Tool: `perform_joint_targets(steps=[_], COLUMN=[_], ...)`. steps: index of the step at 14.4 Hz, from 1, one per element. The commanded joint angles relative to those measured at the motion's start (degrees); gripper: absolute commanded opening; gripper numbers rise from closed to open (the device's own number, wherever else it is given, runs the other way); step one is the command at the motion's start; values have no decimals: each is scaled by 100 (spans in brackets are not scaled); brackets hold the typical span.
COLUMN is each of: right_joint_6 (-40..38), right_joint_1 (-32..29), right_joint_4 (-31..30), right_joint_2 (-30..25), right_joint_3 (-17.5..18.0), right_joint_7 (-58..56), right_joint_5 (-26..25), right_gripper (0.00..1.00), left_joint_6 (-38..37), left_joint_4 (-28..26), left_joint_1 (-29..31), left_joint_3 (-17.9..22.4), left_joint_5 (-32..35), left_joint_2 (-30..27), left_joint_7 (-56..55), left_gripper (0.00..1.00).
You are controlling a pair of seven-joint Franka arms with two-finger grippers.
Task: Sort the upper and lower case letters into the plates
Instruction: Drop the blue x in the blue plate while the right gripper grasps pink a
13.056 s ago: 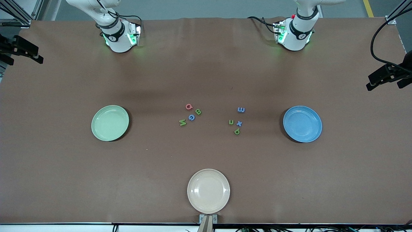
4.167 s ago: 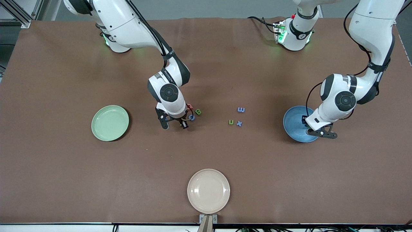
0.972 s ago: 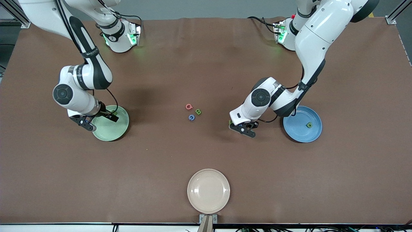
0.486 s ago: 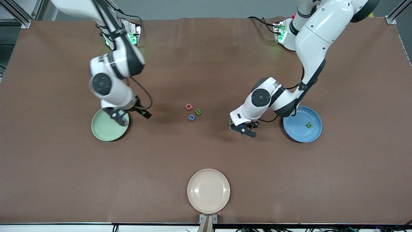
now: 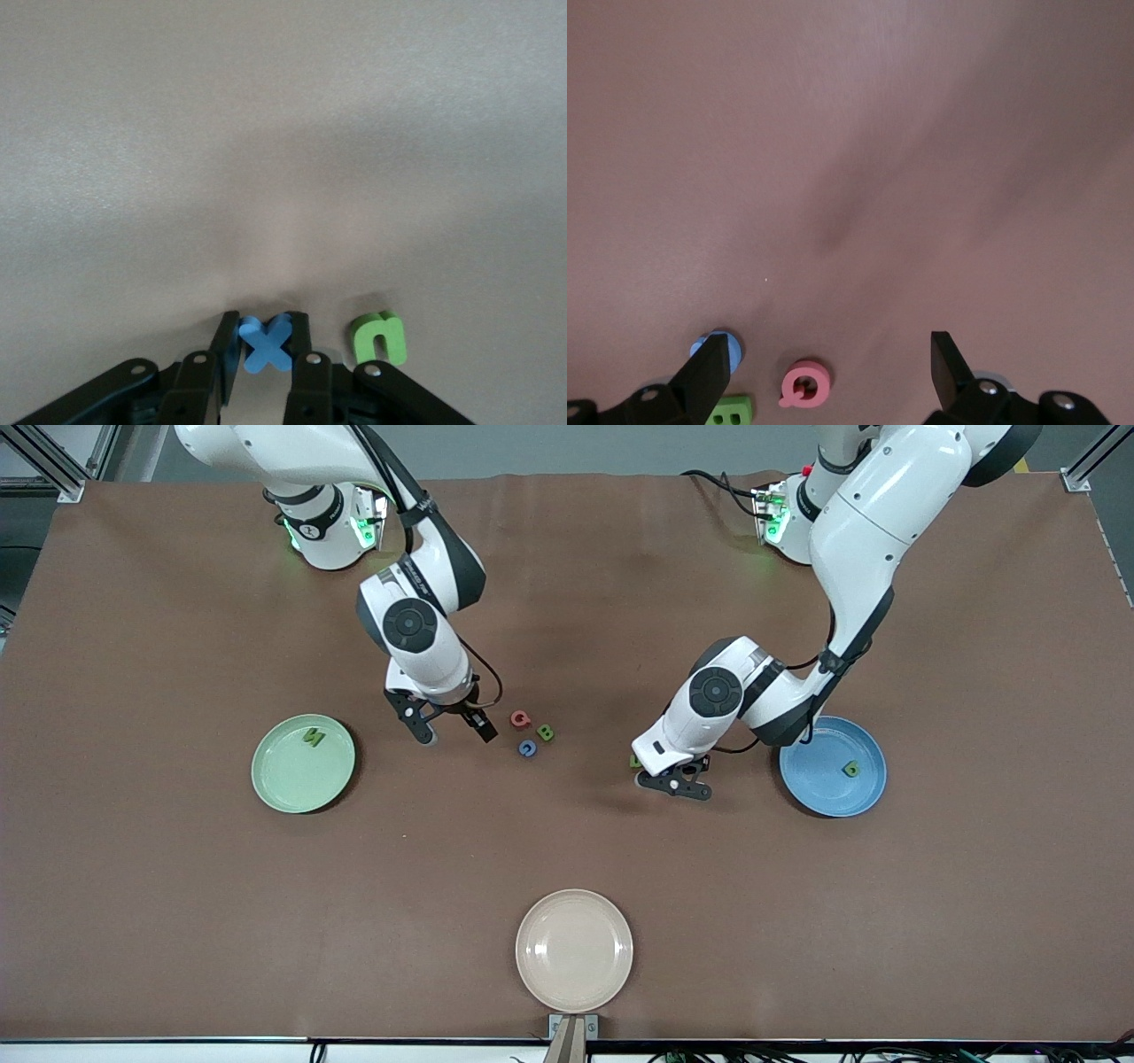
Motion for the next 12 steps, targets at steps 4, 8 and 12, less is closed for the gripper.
perform_joint_targets(steps=[4, 8, 12], right_joint_6=[135, 135, 170], right_joint_1=[428, 525, 613], right_joint_4=[571, 581, 616], right_joint_2=[785, 900, 1023], right_joint_3=[-98, -107, -98], right_joint_7=[1007, 1034, 1227], right_joint_5=[17, 17, 8], right_gripper=[96, 90, 78], left_joint_6=[-1123, -1283, -1265], left_joint_4=[-16, -507, -1341], left_joint_1=[326, 818, 1512], left_joint_3=[-32, -50, -50], left_joint_5=[112, 112, 121], left_joint_2=[-855, -1488, -2068], left_joint_7=[-122, 131, 983], left_gripper=[0, 0, 0])
